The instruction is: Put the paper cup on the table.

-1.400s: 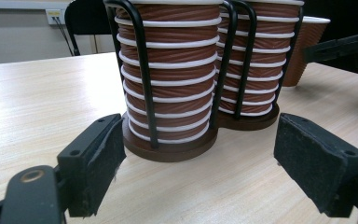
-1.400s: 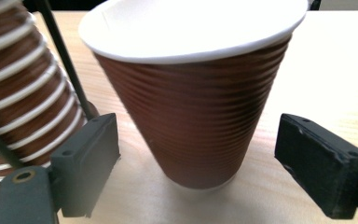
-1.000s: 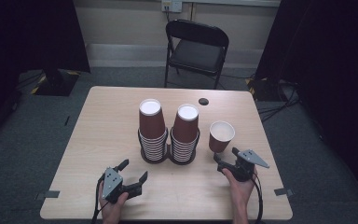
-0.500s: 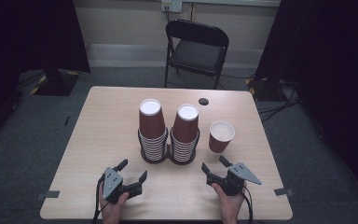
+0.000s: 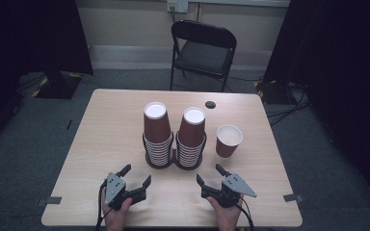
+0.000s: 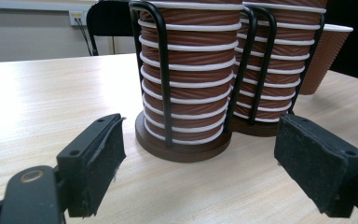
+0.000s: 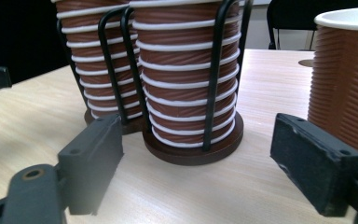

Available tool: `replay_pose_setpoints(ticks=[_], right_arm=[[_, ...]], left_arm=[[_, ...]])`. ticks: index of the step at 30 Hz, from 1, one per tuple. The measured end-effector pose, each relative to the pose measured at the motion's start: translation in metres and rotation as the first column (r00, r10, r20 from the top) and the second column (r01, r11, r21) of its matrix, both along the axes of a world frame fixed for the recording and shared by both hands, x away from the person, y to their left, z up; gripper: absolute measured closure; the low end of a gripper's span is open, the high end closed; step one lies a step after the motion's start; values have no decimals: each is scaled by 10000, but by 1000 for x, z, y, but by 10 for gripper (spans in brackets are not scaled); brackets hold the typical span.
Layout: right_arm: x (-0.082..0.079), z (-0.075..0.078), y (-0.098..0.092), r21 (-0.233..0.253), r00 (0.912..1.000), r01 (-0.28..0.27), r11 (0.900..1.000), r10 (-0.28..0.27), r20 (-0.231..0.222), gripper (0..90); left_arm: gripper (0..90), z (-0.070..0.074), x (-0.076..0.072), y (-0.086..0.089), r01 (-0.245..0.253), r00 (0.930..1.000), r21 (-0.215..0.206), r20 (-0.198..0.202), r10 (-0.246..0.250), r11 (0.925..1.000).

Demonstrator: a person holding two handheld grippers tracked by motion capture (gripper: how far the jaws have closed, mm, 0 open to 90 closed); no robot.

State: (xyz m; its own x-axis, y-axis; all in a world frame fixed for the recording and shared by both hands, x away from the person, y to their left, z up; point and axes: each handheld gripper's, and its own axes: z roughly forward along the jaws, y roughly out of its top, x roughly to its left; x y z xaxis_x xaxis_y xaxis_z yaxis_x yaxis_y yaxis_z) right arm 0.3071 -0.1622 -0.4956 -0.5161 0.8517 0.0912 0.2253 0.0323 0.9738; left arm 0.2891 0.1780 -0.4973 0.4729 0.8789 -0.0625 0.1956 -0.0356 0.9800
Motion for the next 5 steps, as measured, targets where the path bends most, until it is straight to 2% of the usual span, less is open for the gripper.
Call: replay_pose_setpoints(ticks=[5], right_arm=[[0, 0, 2, -158, 10000, -40, 9999, 39, -23, 139]], left_arm=[[159, 0, -1, 0, 6, 9999, -38, 116, -6, 10000]])
